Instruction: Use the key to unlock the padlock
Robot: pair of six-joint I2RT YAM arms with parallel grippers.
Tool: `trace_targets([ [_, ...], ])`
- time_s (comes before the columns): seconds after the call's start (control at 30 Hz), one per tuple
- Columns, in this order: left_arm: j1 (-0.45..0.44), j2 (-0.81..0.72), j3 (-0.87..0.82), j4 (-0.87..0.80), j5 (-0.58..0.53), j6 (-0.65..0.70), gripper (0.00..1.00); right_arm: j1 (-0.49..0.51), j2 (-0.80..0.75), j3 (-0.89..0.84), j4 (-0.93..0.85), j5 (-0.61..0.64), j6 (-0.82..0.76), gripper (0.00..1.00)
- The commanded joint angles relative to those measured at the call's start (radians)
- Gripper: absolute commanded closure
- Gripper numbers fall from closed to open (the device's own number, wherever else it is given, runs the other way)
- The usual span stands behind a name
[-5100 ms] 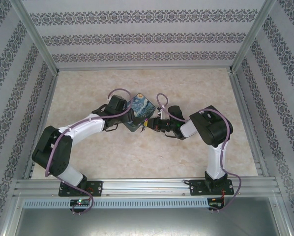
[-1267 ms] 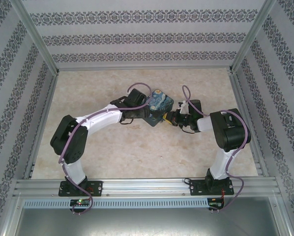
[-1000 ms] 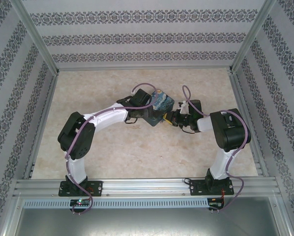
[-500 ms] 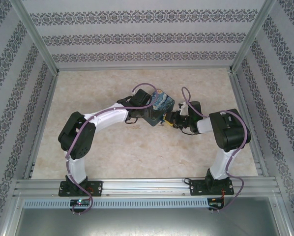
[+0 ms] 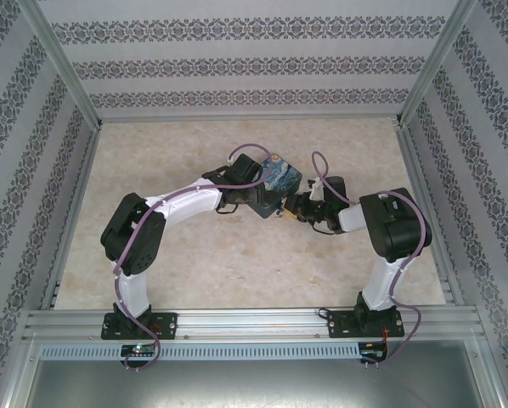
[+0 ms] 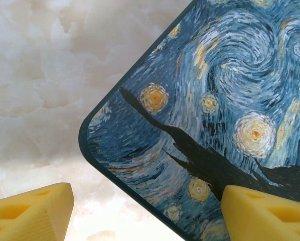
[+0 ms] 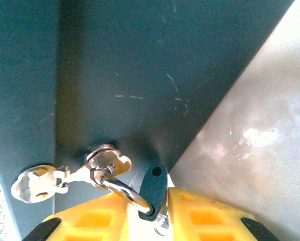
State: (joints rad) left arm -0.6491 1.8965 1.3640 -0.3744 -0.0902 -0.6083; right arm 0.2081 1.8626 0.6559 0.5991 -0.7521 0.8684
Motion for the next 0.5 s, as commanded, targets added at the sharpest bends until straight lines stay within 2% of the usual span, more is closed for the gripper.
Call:
trace_targets([
  [0.0,-0.015,0.044,-0.008,-0.036,-0.017,0.0,0.22,0.019,0.024,-0.022,0.031,0.023,0.002,0.83],
  [0.13,-0.016,0.055,0.007,-0.071,-0.037,0.011,0.22,0.013,0.018,-0.033,0.034,0.026,0.001,1.0],
  [0.47,-0.036,0.09,0.038,-0.149,-0.103,0.066,0.24,-0.033,-0.038,-0.031,0.022,0.028,0.025,1.0],
])
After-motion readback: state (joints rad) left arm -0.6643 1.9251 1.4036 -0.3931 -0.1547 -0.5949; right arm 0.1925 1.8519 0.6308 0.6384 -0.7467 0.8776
